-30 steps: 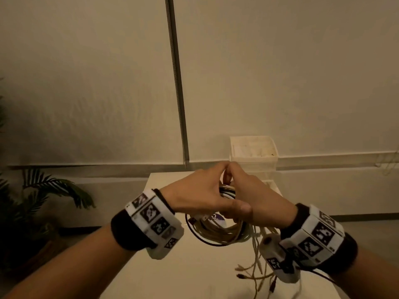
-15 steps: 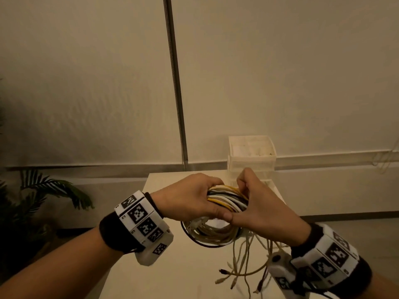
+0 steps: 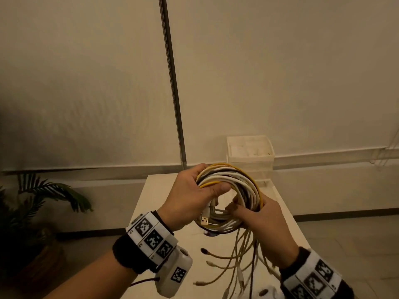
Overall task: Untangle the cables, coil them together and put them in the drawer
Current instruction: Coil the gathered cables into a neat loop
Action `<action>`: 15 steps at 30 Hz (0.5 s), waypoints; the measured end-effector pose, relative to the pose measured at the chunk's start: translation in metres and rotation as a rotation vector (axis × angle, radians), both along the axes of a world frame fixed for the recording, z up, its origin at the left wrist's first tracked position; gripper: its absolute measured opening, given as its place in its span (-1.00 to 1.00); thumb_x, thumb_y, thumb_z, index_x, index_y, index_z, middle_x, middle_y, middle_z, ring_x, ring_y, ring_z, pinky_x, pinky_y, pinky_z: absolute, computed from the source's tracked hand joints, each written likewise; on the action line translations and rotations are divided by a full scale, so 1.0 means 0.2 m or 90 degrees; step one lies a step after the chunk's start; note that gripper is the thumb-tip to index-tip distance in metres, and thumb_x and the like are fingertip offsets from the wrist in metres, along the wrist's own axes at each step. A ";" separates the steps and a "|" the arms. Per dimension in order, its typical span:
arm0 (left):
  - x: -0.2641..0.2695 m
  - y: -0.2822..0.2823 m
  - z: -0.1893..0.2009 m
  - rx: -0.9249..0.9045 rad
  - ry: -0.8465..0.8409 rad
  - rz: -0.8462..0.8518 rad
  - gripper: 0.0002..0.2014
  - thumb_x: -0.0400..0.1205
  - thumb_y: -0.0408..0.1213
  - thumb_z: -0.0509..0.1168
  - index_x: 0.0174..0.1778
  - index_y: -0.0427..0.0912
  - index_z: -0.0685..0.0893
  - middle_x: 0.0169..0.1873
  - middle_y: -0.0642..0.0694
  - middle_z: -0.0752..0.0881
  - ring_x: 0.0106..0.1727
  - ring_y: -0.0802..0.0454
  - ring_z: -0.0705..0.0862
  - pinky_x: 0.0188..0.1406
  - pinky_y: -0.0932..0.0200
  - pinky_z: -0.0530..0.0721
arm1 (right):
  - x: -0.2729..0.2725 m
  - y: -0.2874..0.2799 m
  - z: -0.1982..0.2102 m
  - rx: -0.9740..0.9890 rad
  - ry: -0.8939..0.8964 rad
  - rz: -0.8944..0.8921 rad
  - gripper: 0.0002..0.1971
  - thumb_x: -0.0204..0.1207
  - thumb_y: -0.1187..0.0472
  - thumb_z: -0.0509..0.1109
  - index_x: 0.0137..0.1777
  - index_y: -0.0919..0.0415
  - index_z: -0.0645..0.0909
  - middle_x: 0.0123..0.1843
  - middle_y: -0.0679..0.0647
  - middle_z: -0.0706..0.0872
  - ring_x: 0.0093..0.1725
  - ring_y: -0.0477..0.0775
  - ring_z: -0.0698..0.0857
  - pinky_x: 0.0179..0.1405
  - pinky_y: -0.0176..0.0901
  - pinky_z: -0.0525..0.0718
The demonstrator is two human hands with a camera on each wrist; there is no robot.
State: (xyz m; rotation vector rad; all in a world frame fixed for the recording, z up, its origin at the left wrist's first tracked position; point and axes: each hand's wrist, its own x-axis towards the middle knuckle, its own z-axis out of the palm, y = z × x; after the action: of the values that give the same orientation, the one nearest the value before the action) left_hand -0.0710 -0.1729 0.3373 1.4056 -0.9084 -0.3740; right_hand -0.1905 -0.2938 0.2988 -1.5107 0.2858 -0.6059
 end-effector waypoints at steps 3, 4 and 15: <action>-0.03 -0.03 -0.05 -0.054 0.047 0.029 -0.71 0.44 -0.29 0.47 0.08 -0.19 0.71 -0.35 0.05 0.78 -0.35 0.12 0.72 -0.29 0.17 0.68 | 0.03 0.04 -0.03 0.116 -0.048 -0.033 -0.80 0.39 0.49 0.47 -0.04 0.26 0.75 -0.13 0.39 0.79 -0.08 0.43 0.78 -0.03 0.27 0.79; -0.04 -0.04 -0.08 -0.067 0.059 0.045 -0.69 0.43 -0.24 0.47 0.08 -0.20 0.72 -0.35 0.03 0.78 -0.34 0.10 0.72 -0.26 0.14 0.68 | 0.03 0.05 -0.03 0.174 -0.060 -0.037 -0.81 0.41 0.49 0.45 -0.02 0.28 0.75 -0.13 0.40 0.80 -0.10 0.40 0.80 -0.04 0.22 0.80; 0.12 0.10 -0.04 0.206 -0.149 -0.037 -0.41 0.38 -0.06 0.60 0.31 0.01 0.58 0.05 0.00 0.80 0.05 0.11 0.79 0.05 0.18 0.75 | 0.10 -0.14 0.12 -0.425 0.100 -0.024 -0.83 0.35 0.30 0.48 -0.14 0.01 0.67 -0.31 -0.04 0.75 -0.32 -0.07 0.69 -0.30 -0.13 0.67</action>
State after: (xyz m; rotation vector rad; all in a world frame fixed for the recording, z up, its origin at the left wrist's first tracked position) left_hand -0.0474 -0.1534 0.3290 1.7476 -1.1169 -0.4205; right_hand -0.1707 -0.3215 0.3221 -2.2056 0.2430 -0.6481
